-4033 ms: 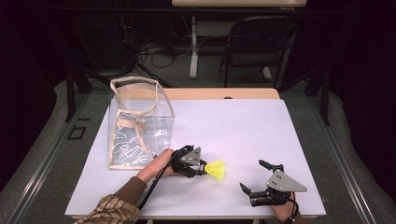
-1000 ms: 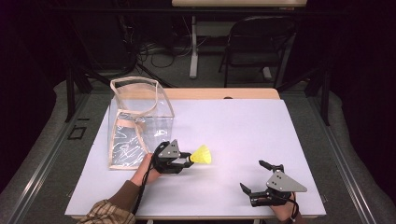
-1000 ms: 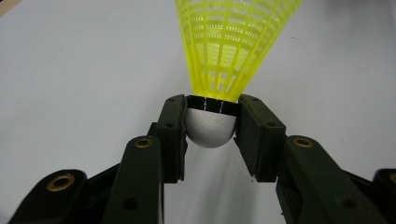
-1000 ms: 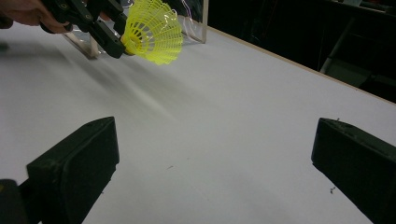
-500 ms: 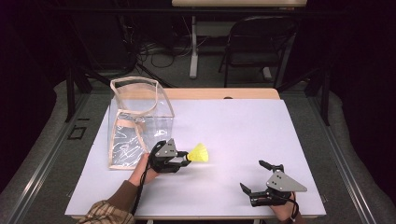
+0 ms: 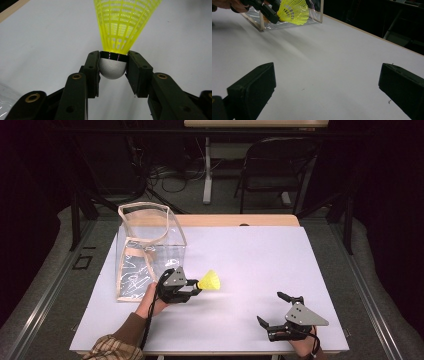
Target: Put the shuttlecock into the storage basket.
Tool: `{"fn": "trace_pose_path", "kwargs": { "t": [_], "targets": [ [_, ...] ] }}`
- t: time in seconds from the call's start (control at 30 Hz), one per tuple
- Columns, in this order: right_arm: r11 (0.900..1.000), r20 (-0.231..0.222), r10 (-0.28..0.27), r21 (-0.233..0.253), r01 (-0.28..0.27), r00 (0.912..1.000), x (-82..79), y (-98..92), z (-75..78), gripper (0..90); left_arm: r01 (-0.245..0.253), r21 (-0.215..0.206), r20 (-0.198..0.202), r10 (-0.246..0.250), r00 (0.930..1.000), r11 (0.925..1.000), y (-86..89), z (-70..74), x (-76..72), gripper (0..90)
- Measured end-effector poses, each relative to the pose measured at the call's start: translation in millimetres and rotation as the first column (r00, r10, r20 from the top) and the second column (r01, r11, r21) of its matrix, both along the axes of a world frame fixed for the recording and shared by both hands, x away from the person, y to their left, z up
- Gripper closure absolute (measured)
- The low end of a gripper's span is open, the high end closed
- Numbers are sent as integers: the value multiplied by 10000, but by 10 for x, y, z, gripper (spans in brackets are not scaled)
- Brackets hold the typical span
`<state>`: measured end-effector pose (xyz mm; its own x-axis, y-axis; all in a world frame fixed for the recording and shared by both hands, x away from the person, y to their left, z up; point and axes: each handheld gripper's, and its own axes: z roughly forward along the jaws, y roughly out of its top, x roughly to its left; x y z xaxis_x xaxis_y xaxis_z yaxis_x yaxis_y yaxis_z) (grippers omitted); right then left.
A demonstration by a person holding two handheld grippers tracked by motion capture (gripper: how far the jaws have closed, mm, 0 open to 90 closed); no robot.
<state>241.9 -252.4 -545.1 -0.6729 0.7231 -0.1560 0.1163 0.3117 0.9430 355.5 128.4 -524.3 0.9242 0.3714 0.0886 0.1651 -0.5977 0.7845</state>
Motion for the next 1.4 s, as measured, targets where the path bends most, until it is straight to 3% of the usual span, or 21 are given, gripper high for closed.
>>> {"fn": "trace_pose_path", "kwargs": {
  "t": [1.4],
  "targets": [
    [10000, -58, -6, 36, 6, 10000, 6, 3, -4, 0, -915, -503, 222, 927, 9954, 9945, 136, 230, 69, 636]
  ]
}}
